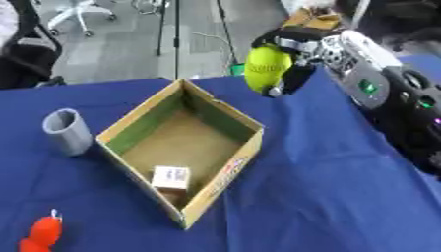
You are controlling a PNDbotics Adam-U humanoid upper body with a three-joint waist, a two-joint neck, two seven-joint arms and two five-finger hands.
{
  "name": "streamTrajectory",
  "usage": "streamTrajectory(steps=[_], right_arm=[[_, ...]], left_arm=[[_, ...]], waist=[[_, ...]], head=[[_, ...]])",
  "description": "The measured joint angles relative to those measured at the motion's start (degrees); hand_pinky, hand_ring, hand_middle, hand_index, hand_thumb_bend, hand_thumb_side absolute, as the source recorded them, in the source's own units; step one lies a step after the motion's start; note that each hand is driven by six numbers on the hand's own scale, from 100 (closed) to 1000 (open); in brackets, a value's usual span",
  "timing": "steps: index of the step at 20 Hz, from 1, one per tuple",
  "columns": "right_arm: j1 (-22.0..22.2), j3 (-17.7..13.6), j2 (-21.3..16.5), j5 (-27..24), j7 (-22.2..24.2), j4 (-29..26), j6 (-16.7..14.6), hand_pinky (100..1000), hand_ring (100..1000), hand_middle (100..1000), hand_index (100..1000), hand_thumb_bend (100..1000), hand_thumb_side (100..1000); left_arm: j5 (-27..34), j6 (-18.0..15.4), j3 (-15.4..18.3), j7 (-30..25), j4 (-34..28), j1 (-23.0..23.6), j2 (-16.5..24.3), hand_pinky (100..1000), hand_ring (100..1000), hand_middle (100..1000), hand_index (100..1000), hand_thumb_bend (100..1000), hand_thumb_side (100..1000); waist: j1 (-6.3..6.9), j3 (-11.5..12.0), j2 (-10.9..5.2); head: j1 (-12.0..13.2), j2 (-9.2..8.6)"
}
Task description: Pick up objects on the table and place them in the box.
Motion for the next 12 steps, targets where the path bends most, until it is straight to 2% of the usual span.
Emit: streamTrajectory(steps=[12], right_arm=[[-3.2,1.5,0.0,-1.7,2.5,-4.4,1.0,372,484,277,409,112,170]], left_arm=[[-0.2,0.0,0.0,0.0,0.0,0.1,0.5,930,864,836,801,100,976]], waist=[[-0.53,0.0,-0.70]], head=[[-0.3,0.02]])
